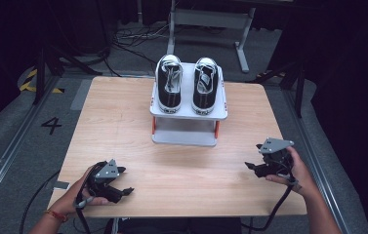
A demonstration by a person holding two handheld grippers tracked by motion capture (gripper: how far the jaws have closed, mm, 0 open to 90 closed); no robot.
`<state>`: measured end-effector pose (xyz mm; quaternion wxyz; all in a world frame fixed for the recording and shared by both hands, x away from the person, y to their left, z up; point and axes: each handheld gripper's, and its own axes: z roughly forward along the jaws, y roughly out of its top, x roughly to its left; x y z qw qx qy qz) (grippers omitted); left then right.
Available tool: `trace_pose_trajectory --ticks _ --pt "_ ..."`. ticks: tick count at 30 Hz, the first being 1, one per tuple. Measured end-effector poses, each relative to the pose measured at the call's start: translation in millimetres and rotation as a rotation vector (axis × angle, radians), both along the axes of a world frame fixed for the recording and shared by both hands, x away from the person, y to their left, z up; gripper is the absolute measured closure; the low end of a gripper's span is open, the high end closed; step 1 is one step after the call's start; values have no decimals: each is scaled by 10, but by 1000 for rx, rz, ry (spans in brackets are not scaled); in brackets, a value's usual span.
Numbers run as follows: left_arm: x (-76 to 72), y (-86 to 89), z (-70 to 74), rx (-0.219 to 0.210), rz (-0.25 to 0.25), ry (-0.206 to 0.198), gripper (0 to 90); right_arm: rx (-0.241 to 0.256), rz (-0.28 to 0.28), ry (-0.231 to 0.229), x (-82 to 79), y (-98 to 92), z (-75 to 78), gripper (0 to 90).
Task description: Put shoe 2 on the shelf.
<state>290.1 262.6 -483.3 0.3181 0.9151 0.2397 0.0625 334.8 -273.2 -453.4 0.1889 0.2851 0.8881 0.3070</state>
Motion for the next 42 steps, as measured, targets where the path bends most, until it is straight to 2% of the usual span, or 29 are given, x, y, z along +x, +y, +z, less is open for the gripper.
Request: trace_pose_trajectory --ticks 2,9,14,19,20,22,26,31,42 --pt "0 0 0 0 0 0 198 19 -26 -5 -63 -49 -104 228" --pt "0 0 0 0 0 0 198 100 -101 36 -262 -269 -469 226" --pt "-1 0 0 0 1 0 198 149 -158 57 -400 -439 -642 218" --pt "-2 -2 0 1 3 0 198 230 -218 75 -524 -581 -787 217" --pt "-3 -2 0 0 3 0 197 246 -229 73 -545 -599 -800 214" --pt "-4 -3 0 1 4 0 197 244 -260 63 -566 -619 -804 213" --pt "-8 -4 0 2 7 -1 198 267 -290 107 -538 -634 -815 182" --pt "-8 -3 0 2 8 -1 198 260 -305 107 -520 -620 -818 149" --pt "-5 -3 -1 0 5 0 196 260 -318 109 -502 -617 -820 148"
